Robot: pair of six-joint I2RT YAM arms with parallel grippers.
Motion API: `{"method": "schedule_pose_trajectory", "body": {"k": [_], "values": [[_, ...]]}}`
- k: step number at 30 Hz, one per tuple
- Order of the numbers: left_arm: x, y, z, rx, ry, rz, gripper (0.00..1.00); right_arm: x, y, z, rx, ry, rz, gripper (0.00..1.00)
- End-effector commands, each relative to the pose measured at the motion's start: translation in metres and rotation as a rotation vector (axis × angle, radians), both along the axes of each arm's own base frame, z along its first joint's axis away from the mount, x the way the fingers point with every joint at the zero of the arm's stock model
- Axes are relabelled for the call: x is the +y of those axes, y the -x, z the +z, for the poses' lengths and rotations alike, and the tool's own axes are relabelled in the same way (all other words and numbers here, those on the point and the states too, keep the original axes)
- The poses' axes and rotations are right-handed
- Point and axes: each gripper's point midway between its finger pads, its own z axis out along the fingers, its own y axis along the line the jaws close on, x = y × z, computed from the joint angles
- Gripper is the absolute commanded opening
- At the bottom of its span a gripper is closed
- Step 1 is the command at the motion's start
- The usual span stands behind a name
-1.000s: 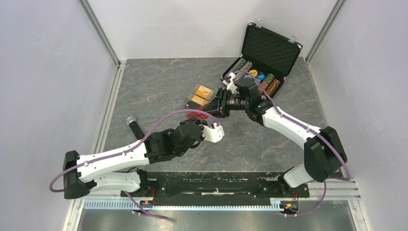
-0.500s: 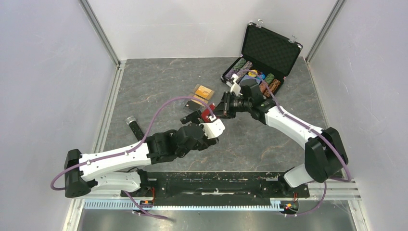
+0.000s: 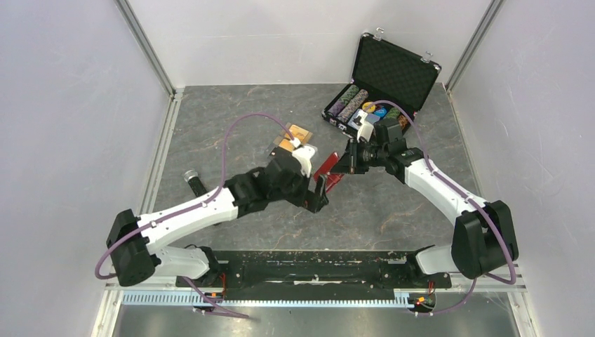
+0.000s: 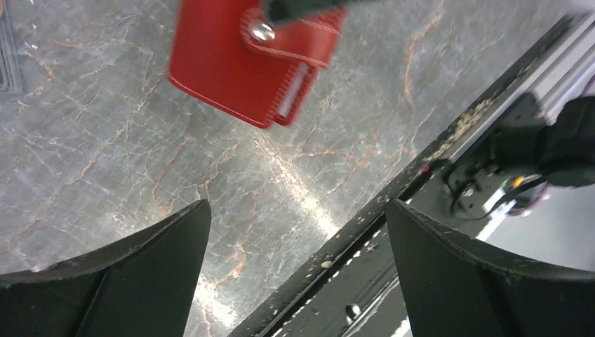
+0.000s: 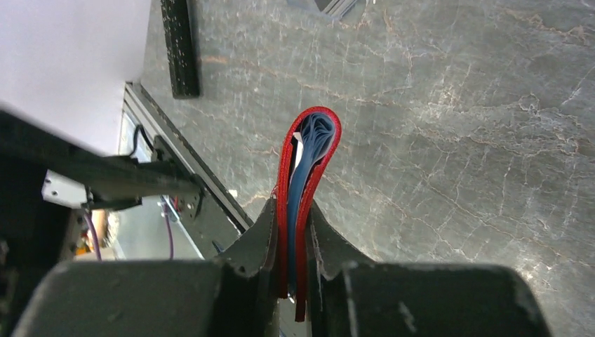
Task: Put the credit cards into the card holder
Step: Open the card holder.
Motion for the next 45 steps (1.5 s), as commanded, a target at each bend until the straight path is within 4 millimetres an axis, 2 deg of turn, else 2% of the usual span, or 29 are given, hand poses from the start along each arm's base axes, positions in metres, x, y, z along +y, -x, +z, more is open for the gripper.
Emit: {"method": "schedule_pose_trajectory", "body": {"k": [1,4,7,10,16,22,27,31,35,38,40,45], "values": [[-0.007,-0.006,0.030,0.212,0.232,-0.002,1.00,0.001,0.011,0.009,-0.119,0.005,0.117,0.00],[0.011,-0.021,0.034,0.214,0.331,0.019,1.00,0.001,0.018,0.005,-0.133,0.005,0.163,0.00],[0.033,-0.033,0.028,0.243,0.409,0.054,1.00,0.007,0.028,0.007,-0.139,-0.029,0.224,0.00],[0.042,-0.034,0.022,0.324,0.483,0.020,1.00,0.019,0.039,0.013,-0.155,-0.065,0.302,0.00],[0.041,-0.018,0.008,0.440,0.540,-0.149,0.95,0.051,0.071,0.029,-0.156,-0.170,0.511,0.00],[0.036,-0.001,0.022,0.432,0.619,-0.304,0.88,0.061,0.077,0.041,-0.164,-0.218,0.577,0.00],[0.032,0.006,0.027,0.478,0.659,-0.370,0.75,0.066,0.073,0.044,-0.155,-0.234,0.586,0.04],[0.031,0.008,0.028,0.505,0.671,-0.387,0.61,0.069,0.069,0.047,-0.152,-0.248,0.584,0.08],[0.031,0.008,0.028,0.516,0.675,-0.386,0.35,0.073,0.063,0.053,-0.163,-0.258,0.567,0.12],[0.031,0.007,0.030,0.520,0.690,-0.375,0.23,0.074,0.054,0.053,-0.160,-0.251,0.529,0.15],[0.030,0.006,0.031,0.519,0.699,-0.364,0.09,0.074,0.043,0.055,-0.171,-0.224,0.469,0.28],[0.030,-0.006,0.029,0.507,0.702,-0.253,0.02,0.067,0.019,0.062,-0.215,-0.152,0.303,0.79]]}}
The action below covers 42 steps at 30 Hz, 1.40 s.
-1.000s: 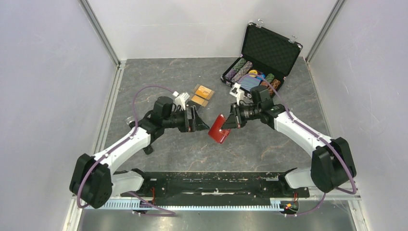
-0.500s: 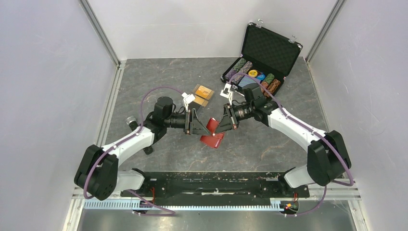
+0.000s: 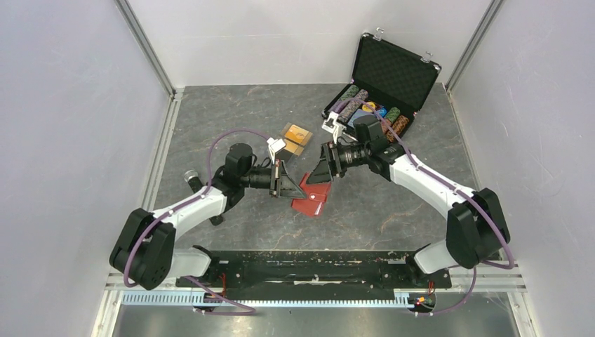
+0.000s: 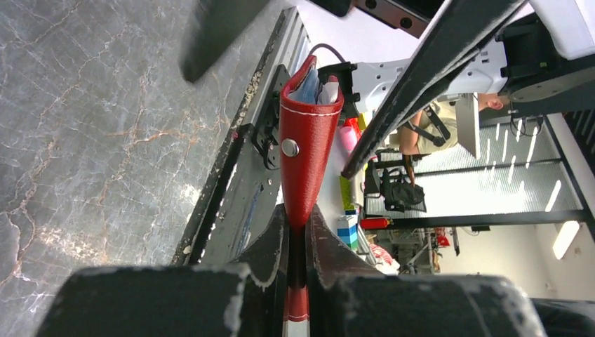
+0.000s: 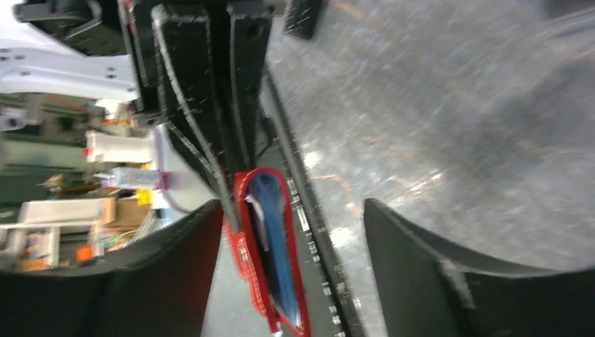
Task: Put the credit cards into the card holder
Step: Open the card holder.
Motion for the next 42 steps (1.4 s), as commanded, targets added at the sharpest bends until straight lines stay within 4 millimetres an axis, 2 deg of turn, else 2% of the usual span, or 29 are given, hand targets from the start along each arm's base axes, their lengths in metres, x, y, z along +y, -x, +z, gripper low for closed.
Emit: {"method": "schedule_pose_trajectory", "body": {"k": [1,3,5,6,9,12,15,19,21,23,24,27,28,29,31,33,38,42], "values": [[-0.001,-0.008,0.012,0.005,0.009,0.076,0.02,-0.001,-0.039,0.031,-0.141,0.006,-0.192,0.85],[0.002,-0.016,0.007,0.012,-0.042,0.146,0.02,-0.007,-0.042,0.028,-0.144,0.043,-0.249,0.94],[0.008,-0.026,0.000,0.015,-0.126,0.225,0.02,-0.011,-0.043,0.022,-0.146,0.099,-0.286,0.98],[0.011,-0.029,-0.003,0.001,-0.166,0.256,0.02,-0.012,-0.043,0.019,-0.153,0.124,-0.294,0.98],[0.016,-0.036,0.006,-0.055,-0.186,0.319,0.02,-0.014,-0.038,0.005,-0.109,0.176,-0.315,0.98],[0.020,-0.035,0.011,-0.058,-0.194,0.341,0.04,-0.015,-0.036,-0.005,-0.068,0.177,-0.337,0.98],[0.020,-0.032,0.017,-0.063,-0.178,0.339,0.09,-0.006,-0.032,-0.001,-0.032,0.091,-0.328,0.98],[0.020,-0.029,0.025,-0.079,-0.149,0.331,0.12,0.011,-0.025,0.018,0.021,-0.079,-0.287,0.97],[0.020,-0.027,0.028,-0.081,-0.140,0.332,0.16,0.016,-0.022,0.026,0.037,-0.138,-0.266,0.90],[0.020,-0.027,0.027,-0.074,-0.138,0.332,0.20,0.019,-0.019,0.034,0.040,-0.190,-0.248,0.77],[0.019,-0.028,0.031,-0.089,-0.119,0.332,0.24,0.020,-0.018,0.039,0.043,-0.219,-0.238,0.67],[0.017,-0.027,0.034,-0.087,-0.090,0.333,0.40,0.022,-0.013,0.048,0.055,-0.279,-0.217,0.29],[0.017,-0.028,0.034,-0.080,-0.077,0.341,0.46,0.022,-0.011,0.049,0.059,-0.286,-0.213,0.23],[0.017,-0.029,0.038,-0.083,-0.051,0.352,0.56,0.022,-0.011,0.048,0.059,-0.288,-0.210,0.18],[0.018,-0.028,0.043,-0.077,-0.002,0.363,0.71,0.020,-0.010,0.049,0.052,-0.292,-0.207,0.17],[0.021,-0.027,0.042,-0.078,0.020,0.373,0.79,0.015,-0.012,0.051,0.043,-0.295,-0.215,0.13],[0.030,-0.021,0.041,-0.114,0.035,0.357,0.85,0.000,-0.020,0.056,0.035,-0.309,-0.235,0.01],[0.040,-0.020,0.035,-0.123,0.039,0.358,0.89,-0.009,-0.023,0.068,0.033,-0.359,-0.233,0.00]]}}
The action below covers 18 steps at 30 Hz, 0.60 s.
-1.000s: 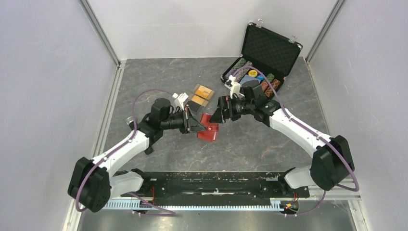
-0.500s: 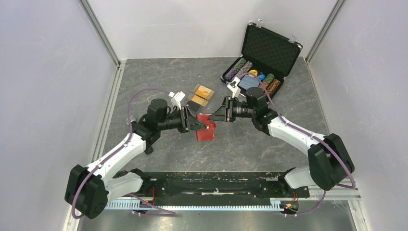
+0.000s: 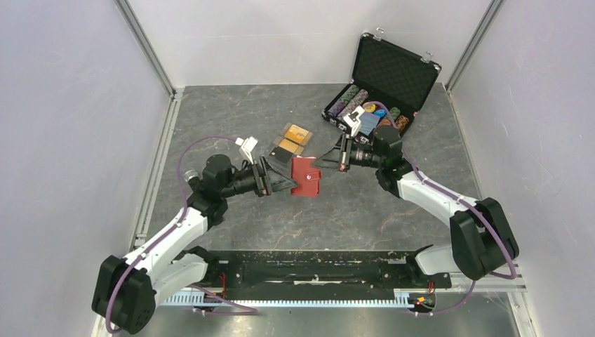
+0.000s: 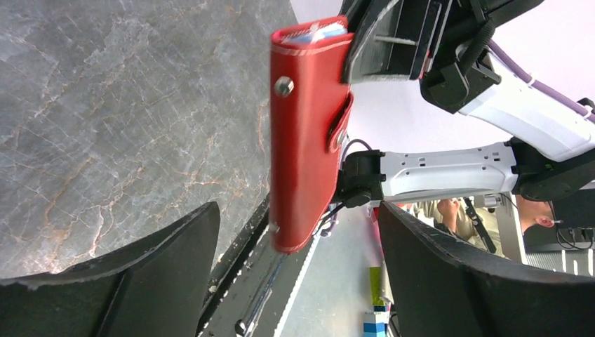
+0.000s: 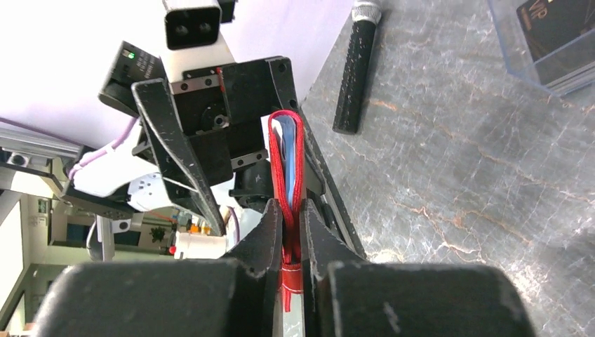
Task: Put the credit cards into the card holder
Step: Open the card holder.
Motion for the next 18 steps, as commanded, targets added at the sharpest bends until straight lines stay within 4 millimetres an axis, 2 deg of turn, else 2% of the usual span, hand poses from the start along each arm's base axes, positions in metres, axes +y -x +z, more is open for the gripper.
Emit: {"method": "schedule_pose_trajectory", "body": {"k": [1,4,6,9,14,18], "values": [[0.007,0.006,0.015,-0.059,0.067,-0.034,0.91,-0.009,0.005,0.037,-0.093,-0.104,0.038,0.00],[0.005,0.013,0.026,-0.101,0.134,-0.097,0.95,-0.012,0.007,0.045,-0.103,-0.132,0.060,0.00],[0.002,0.023,0.035,-0.120,0.172,-0.184,0.97,-0.012,0.008,0.047,-0.105,-0.141,0.073,0.00],[-0.003,0.028,0.041,-0.124,0.208,-0.267,0.96,-0.012,0.012,0.053,-0.120,-0.167,0.093,0.00],[-0.011,0.018,0.050,-0.122,0.251,-0.318,0.92,-0.012,0.022,0.066,-0.137,-0.231,0.141,0.00],[-0.021,0.014,0.064,-0.123,0.309,-0.369,0.87,-0.012,0.024,0.068,-0.128,-0.252,0.152,0.00]]}}
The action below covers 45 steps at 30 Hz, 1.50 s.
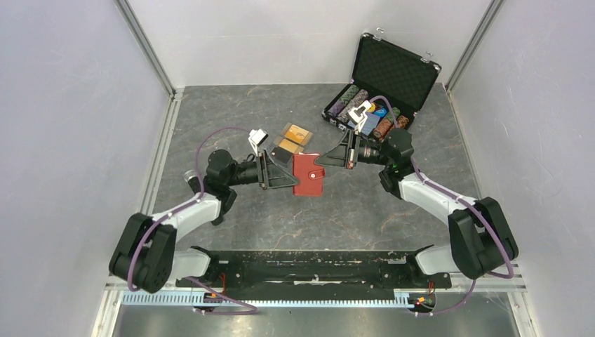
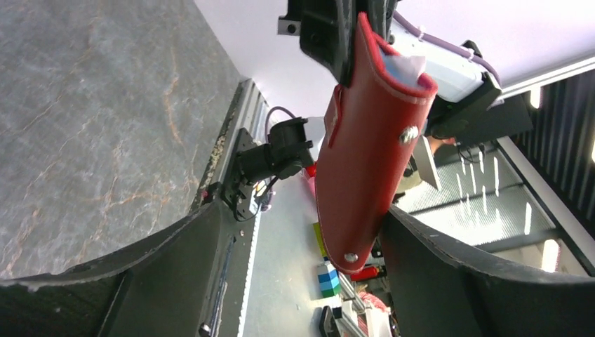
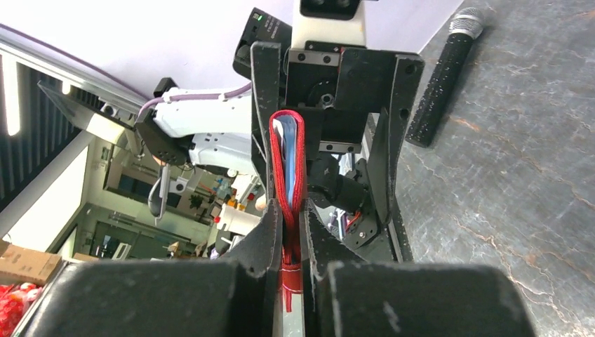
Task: Put the credit cards into the card holder
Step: Open the card holder.
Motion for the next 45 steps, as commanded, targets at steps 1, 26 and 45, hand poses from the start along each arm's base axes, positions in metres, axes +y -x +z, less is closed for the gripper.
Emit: {"method": "schedule_pose_trajectory", "body": {"k": [1,26,45], "values": [[-0.011,0.006,0.048,-0.103,0.129,-0.110,0.86,-0.002,0.010,0.018,-0.058,-0.063,0.045,0.00],[-0.015,-0.024,0.004,-0.056,-0.276,0.127,0.02,-0.014,-0.031,-0.037,-0.130,0.368,-0.176,0.98],[-0.010,-0.017,-0.011,-0.054,-0.616,0.265,0.02,0.007,-0.029,-0.075,-0.163,0.726,-0.231,0.98]]}}
